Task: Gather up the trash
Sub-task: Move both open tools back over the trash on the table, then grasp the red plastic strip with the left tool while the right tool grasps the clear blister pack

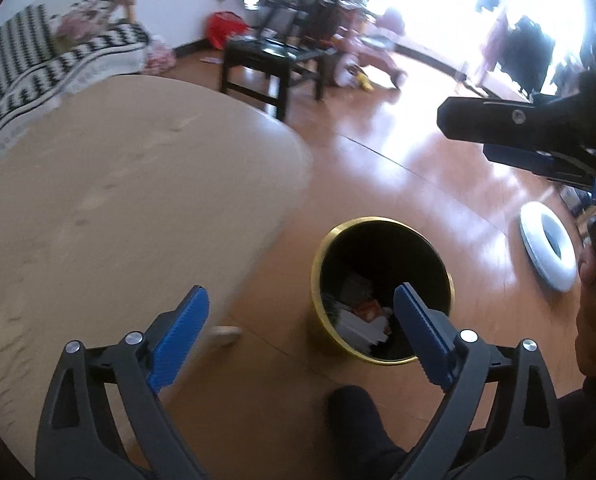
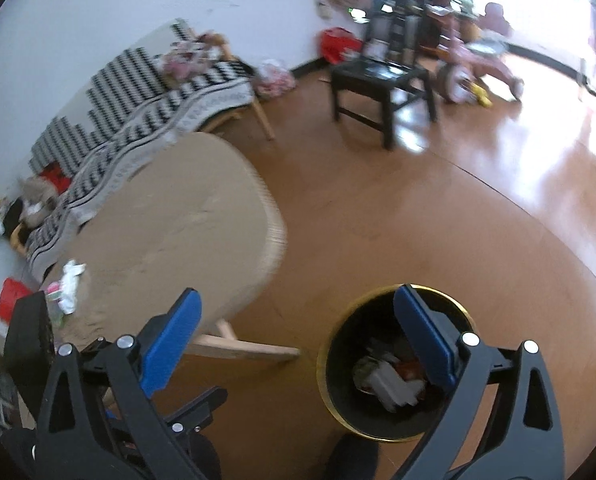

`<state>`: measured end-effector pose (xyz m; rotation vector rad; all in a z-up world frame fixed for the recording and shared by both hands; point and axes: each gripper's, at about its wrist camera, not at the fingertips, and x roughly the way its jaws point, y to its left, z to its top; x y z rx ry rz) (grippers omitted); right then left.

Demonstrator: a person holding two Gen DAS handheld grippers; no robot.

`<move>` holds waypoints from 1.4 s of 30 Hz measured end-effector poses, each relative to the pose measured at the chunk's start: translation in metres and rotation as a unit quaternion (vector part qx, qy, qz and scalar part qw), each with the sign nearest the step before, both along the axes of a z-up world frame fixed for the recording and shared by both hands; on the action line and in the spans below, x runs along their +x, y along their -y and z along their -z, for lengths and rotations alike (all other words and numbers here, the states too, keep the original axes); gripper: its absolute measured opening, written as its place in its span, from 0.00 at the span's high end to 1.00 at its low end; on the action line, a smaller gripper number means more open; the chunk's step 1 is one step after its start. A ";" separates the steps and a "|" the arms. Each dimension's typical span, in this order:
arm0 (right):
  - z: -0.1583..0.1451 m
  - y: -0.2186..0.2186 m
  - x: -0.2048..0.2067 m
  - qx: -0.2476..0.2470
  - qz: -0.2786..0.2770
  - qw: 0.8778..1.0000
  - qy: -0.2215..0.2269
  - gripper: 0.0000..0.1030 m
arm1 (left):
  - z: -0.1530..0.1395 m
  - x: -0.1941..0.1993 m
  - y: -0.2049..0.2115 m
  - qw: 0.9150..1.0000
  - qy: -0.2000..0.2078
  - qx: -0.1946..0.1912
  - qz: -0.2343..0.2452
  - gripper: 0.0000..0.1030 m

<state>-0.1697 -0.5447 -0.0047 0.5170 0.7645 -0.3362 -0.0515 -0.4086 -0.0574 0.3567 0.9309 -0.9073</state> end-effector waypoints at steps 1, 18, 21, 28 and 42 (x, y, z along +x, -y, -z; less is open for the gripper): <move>-0.004 -0.008 0.006 -0.001 -0.010 1.000 0.004 0.09 | -0.006 0.007 -0.015 1.000 0.002 -0.005 -0.015 0.11; -0.033 -0.249 0.175 -0.003 -0.253 0.967 0.023 0.09 | -0.046 0.111 -0.327 0.955 0.030 -0.015 -0.295 0.11; -0.021 -0.302 0.193 -0.012 -0.313 0.950 0.010 0.09 | -0.047 0.128 -0.396 0.939 0.029 -0.020 -0.343 0.11; 0.017 -0.403 0.216 -0.077 -0.432 0.898 -0.030 0.10 | -0.021 0.144 -0.488 0.932 0.030 0.004 -0.361 0.11; 0.075 -0.474 0.243 -0.156 -0.504 0.847 -0.068 0.32 | 0.018 0.161 -0.466 0.963 0.111 0.093 -0.226 0.16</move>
